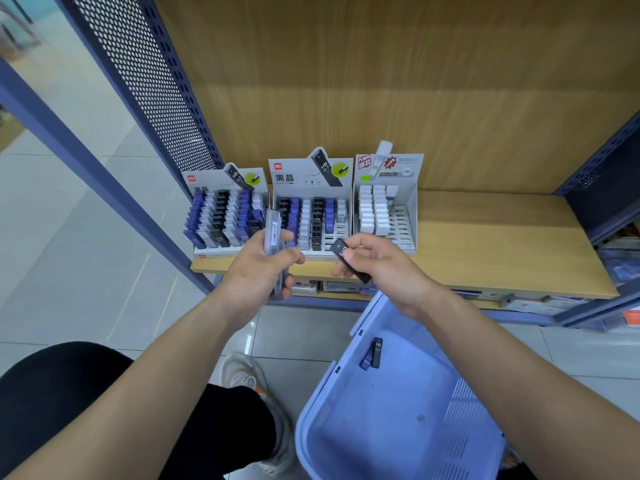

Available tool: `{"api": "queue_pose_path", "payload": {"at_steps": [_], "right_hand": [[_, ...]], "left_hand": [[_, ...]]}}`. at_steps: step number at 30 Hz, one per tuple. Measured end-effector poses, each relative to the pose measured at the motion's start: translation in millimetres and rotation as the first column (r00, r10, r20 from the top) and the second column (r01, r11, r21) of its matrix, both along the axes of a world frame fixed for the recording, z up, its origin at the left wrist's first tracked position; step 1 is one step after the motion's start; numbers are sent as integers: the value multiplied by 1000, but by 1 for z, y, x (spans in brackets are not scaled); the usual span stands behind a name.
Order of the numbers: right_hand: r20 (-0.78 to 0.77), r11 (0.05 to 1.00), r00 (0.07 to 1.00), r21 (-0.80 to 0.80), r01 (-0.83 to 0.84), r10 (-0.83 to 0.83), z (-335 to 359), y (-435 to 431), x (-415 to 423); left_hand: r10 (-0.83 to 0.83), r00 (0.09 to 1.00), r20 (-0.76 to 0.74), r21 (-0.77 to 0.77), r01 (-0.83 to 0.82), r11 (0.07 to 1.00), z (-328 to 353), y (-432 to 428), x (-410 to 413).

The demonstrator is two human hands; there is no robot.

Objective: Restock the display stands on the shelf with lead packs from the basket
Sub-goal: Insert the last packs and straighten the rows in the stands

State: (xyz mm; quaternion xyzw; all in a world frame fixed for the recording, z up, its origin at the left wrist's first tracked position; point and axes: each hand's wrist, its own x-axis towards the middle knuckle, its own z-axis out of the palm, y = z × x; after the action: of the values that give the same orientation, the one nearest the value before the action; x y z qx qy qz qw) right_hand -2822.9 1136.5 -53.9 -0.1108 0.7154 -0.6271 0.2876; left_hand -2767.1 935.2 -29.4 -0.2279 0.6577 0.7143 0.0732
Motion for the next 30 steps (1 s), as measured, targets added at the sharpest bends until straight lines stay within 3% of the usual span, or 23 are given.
{"api": "queue_pose_path", "payload": {"at_steps": [8, 15, 18, 21, 25, 30], "right_hand": [[59, 992, 993, -61, 108, -105, -24, -15, -34], [-47, 951, 952, 39, 305, -303, -50, -19, -68], [-181, 908, 912, 139, 394, -368, -67, -17, -87], [-351, 889, 887, 237, 393, -299, -77, -19, -104], [-439, 867, 874, 329, 373, -209, -82, -28, -123], [-608, 796, 792, 449, 406, -61, -85, -36, -139]], "left_hand": [[-90, 990, 105, -121, 102, 987, -16, -33, -8], [-57, 988, 142, -64, 66, 996, -45, -54, -10], [-51, 985, 164, -60, 61, 996, -59, -55, -18], [-68, 983, 168, -47, 76, 996, -65, -55, -27], [-65, 982, 178, -20, 70, 997, -69, -57, -36], [-74, 978, 198, -7, 77, 997, -73, -58, -40]]}}
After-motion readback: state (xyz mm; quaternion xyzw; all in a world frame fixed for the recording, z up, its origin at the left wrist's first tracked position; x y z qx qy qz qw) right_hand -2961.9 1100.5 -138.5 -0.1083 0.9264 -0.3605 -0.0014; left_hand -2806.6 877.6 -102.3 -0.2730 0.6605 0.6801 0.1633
